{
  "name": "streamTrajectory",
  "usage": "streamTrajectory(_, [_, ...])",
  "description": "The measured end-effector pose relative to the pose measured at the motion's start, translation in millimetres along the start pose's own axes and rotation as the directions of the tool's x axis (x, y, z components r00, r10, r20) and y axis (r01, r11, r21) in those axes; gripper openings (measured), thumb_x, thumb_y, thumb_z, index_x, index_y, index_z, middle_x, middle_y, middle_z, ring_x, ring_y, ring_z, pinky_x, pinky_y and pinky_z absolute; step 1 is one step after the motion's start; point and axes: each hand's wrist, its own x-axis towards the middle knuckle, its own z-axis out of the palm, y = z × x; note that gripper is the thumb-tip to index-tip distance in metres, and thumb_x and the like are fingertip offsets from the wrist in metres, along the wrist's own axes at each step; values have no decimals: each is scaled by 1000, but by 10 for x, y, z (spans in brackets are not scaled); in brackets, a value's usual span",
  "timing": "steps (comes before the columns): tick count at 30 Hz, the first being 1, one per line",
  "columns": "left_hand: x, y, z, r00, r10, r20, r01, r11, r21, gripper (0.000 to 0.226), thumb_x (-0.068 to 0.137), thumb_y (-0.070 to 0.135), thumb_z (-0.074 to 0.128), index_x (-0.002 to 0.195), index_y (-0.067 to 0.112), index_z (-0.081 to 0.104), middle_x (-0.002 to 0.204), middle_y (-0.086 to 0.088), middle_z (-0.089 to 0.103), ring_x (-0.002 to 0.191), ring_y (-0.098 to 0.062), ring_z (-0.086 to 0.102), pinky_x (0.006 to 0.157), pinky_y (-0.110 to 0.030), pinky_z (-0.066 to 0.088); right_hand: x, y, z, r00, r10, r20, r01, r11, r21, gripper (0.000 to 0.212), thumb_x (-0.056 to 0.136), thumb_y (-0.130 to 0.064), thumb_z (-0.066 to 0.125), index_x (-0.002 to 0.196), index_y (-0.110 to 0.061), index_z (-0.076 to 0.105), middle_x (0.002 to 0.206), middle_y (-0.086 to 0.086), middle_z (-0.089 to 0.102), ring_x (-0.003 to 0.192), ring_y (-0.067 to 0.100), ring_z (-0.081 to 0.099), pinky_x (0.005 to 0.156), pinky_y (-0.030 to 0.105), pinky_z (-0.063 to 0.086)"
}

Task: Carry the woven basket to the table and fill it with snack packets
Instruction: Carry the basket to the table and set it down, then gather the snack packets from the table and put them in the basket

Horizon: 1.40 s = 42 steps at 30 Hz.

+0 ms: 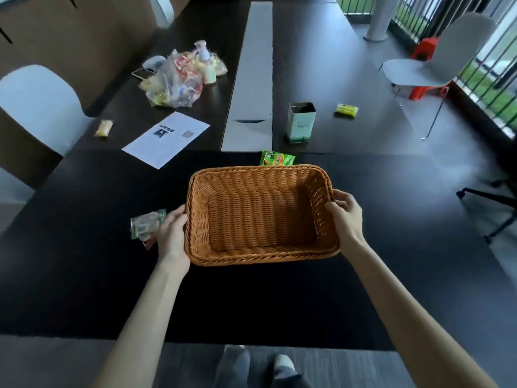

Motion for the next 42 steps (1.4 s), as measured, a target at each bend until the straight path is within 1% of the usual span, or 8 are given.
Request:
streamTrajectory(2, [262, -97, 0, 999, -41, 12, 41, 998, 43, 22, 93, 4, 45, 94, 12, 65, 113, -15, 61, 91, -22, 63, 93, -41, 50, 75, 149, 139, 999, 40, -35, -41, 999, -7, 42, 77, -12, 56, 119, -18, 59, 114, 12, 66, 102, 28, 65, 93, 46, 53])
streamTrajectory(6, [687, -268, -29, 994, -108, 23, 104, 986, 129, 32, 94, 4, 45, 123, 7, 60, 121, -16, 61, 105, -25, 59, 100, -42, 46, 158, 406, 386, 991, 106, -81, -109, 994, -29, 43, 79, -11, 55, 121, -18, 57, 116, 13, 65, 104, 28, 64, 94, 47, 52])
streamTrajectory(16, [1216, -602, 27, 976, -220, -5, 217, 958, 190, 35, 96, 7, 45, 128, 8, 58, 135, -15, 57, 124, -29, 55, 106, -44, 43, 525, 620, 705, 979, 184, -85, -192, 978, -85, 49, 81, -8, 54, 130, -16, 53, 123, 10, 62, 102, 23, 60, 92, 38, 52])
streamTrajectory(25, [1375, -726, 202, 978, -199, -61, 208, 947, 244, 36, 96, 10, 44, 130, 9, 58, 135, -12, 58, 123, -26, 56, 107, -42, 43, 693, 727, 706, 972, 212, -99, -223, 968, -117, 50, 83, -12, 54, 132, -17, 49, 127, 12, 60, 110, 27, 60, 97, 45, 51])
streamTrajectory(28, [1378, -702, 228, 976, -193, -106, 212, 950, 230, 39, 95, 8, 43, 133, 8, 55, 134, -12, 58, 122, -26, 56, 107, -41, 44, 681, 632, 763, 976, 166, -140, -191, 963, -190, 52, 84, -17, 55, 135, -14, 44, 133, 12, 52, 113, 22, 53, 99, 40, 47])
streamTrajectory(31, [1461, -553, 164, 973, -168, -161, 190, 973, 130, 39, 94, 5, 46, 132, 2, 53, 135, -16, 56, 124, -25, 55, 107, -32, 42, 742, 329, 909, 981, -12, -196, -38, 967, -250, 50, 86, -19, 53, 135, -14, 44, 137, 11, 42, 125, 22, 43, 101, 34, 39])
streamTrajectory(37, [1617, 162, -332, 974, -53, -222, 51, 999, -15, 38, 93, 1, 42, 130, -3, 51, 134, -18, 56, 125, -23, 54, 107, -28, 41, 721, -522, 1768, 975, -213, 58, 220, 963, -154, 41, 89, -14, 52, 130, -11, 51, 132, 8, 54, 107, 9, 49, 88, 21, 39])
streamTrajectory(42, [1741, 575, -949, 952, 16, -305, 2, 998, 59, 37, 92, 8, 47, 127, 3, 56, 135, -12, 56, 127, -19, 51, 108, -27, 38, 459, -702, 2741, 907, -167, 386, 243, 957, -157, 41, 88, -15, 52, 129, -11, 53, 129, 10, 58, 110, 15, 53, 86, 22, 39])
